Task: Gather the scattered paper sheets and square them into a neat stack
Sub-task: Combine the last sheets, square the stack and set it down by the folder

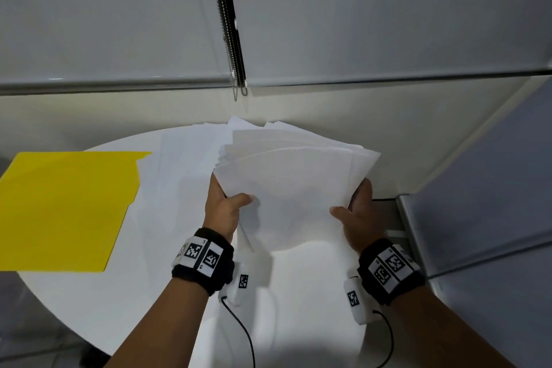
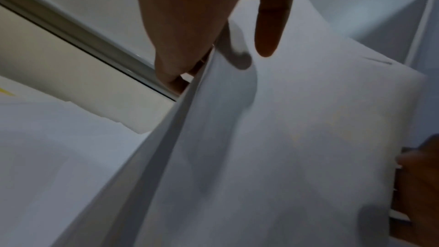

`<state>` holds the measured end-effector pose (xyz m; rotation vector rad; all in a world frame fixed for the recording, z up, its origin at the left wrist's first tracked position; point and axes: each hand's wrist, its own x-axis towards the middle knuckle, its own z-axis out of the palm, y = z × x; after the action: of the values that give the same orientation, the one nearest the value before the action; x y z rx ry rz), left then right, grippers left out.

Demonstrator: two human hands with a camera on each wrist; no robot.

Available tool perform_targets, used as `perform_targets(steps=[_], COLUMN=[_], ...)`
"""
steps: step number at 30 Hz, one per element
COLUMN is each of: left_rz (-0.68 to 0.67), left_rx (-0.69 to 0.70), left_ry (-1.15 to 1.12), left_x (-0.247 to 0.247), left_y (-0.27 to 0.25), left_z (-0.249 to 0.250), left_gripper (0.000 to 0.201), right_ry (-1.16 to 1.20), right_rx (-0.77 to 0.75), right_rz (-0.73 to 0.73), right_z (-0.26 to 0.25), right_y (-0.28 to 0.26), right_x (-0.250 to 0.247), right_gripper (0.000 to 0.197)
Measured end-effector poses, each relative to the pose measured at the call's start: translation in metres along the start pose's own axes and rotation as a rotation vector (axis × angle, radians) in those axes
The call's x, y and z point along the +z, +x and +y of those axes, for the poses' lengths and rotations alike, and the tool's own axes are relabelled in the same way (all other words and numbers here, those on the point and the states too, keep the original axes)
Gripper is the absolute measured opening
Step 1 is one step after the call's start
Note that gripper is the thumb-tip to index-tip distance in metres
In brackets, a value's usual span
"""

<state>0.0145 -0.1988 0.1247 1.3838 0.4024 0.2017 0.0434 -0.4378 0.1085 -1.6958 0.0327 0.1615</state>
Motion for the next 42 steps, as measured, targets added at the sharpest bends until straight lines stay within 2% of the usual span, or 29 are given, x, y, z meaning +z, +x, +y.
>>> perform_targets(steps=[2,5,8,10,12,15,17,19,22,25,28,33,37,40,42], left_rz=[-0.022,-0.045,-0.052,-0.067,-0.053,-0.013,-0.015,-0.023,-0.004,0.004,-0.045,-0.074,-0.085,-0.013,0.056], left_rx=[0.031,0.110,0.146,0.121,0.079,0.062,0.058,0.029,-0.061,-0.079,-0.030,0.140,0.225,0.195,0.128], left_ry=[0.009,-0.014,-0.055,-0.043,-0.044,-0.039,-0.032,0.018,0.117,0.145,0.098,-0.082,-0.163,-0.151,-0.110], left_x=[0.006,0.008,0.007,0.008,0.010,0.013,0.012,0.009,0.007,0.010,0.012,0.010,0.014,0.020,0.024], left_y=[0.000,-0.001,0.001,0.000,-0.004,-0.004,-0.001,0.004,0.008,0.008,0.004,-0.005,-0.005,-0.001,0.001], left_z=[0.003,0.010,0.013,0.011,0.011,0.017,0.018,0.013,-0.001,-0.009,-0.005,0.015,0.031,0.036,0.035], left_gripper=[0.074,0.063,0.056,0.055,0.053,0.062,0.060,0.061,0.060,0.060,0.062,0.062,0.054,0.045,0.046], right_ry=[0.004,0.071,0.061,-0.009,-0.042,0.048,0.081,0.016,-0.137,-0.143,-0.082,0.049,0.215,0.244,0.280], right_rx=[-0.030,-0.098,-0.115,-0.078,-0.033,-0.029,-0.040,-0.043,-0.027,-0.045,-0.080,-0.129,-0.284,-0.366,-0.321], right_rz=[-0.016,0.056,0.030,-0.010,0.009,0.056,0.077,0.062,0.091,0.146,0.202,0.157,0.137,0.157,0.206], right_z=[-0.002,-0.007,-0.010,-0.009,-0.006,-0.005,-0.006,-0.003,0.001,0.001,-0.003,-0.008,-0.024,-0.035,-0.038], right_y=[0.002,0.007,0.010,0.010,0.009,0.010,0.011,0.011,0.010,0.014,0.012,0.006,0.007,0.007,0.009], right_x=[0.003,0.003,0.001,0.003,0.003,0.005,0.005,0.007,0.011,0.013,0.013,0.008,0.004,0.007,0.012], right_gripper=[0.067,0.071,0.063,0.050,0.043,0.047,0.050,0.055,0.050,0.051,0.055,0.056,0.047,0.032,0.032])
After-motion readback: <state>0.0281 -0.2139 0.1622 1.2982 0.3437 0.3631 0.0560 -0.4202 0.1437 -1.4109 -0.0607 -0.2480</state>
